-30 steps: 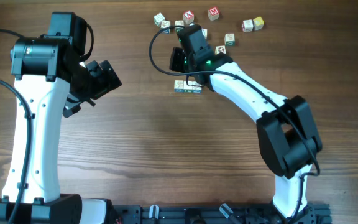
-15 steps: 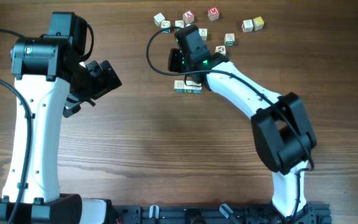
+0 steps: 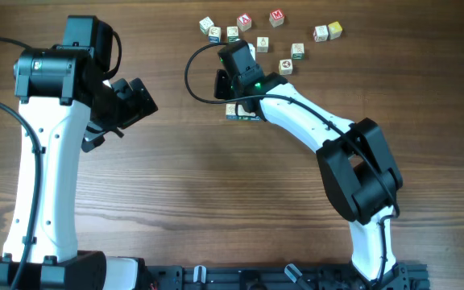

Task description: Form a circle

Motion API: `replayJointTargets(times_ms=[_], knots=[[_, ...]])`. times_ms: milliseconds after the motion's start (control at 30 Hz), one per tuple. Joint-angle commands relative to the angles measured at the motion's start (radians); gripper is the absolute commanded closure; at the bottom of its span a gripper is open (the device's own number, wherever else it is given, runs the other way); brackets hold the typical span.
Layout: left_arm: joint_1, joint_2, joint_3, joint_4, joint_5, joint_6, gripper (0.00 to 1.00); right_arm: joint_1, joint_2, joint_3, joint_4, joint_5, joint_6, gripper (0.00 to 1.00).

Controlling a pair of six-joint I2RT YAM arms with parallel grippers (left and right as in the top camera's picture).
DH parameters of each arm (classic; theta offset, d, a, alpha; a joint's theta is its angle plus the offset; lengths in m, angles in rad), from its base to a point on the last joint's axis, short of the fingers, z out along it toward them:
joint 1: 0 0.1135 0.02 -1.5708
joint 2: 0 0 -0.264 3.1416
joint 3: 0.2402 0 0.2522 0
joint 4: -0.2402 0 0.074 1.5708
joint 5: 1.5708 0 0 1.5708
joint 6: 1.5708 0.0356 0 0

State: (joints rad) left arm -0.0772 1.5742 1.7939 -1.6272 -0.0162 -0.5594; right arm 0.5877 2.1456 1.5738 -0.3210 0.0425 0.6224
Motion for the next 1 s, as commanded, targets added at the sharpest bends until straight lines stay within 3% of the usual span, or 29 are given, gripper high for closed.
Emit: replayJointTargets(times_ms=[0,967], knots=[[0.001,-0.007,-0.003,-0.001,0.005,-0.006,0.00,0.000,0.036,0.023,-0.020,0.034,-0.020,0.95],[0.001,-0.007,-0.003,-0.001,0.005,-0.006,0.00,-0.011,0.064,0.025,-0.069,-0.017,-0.017,0.95]])
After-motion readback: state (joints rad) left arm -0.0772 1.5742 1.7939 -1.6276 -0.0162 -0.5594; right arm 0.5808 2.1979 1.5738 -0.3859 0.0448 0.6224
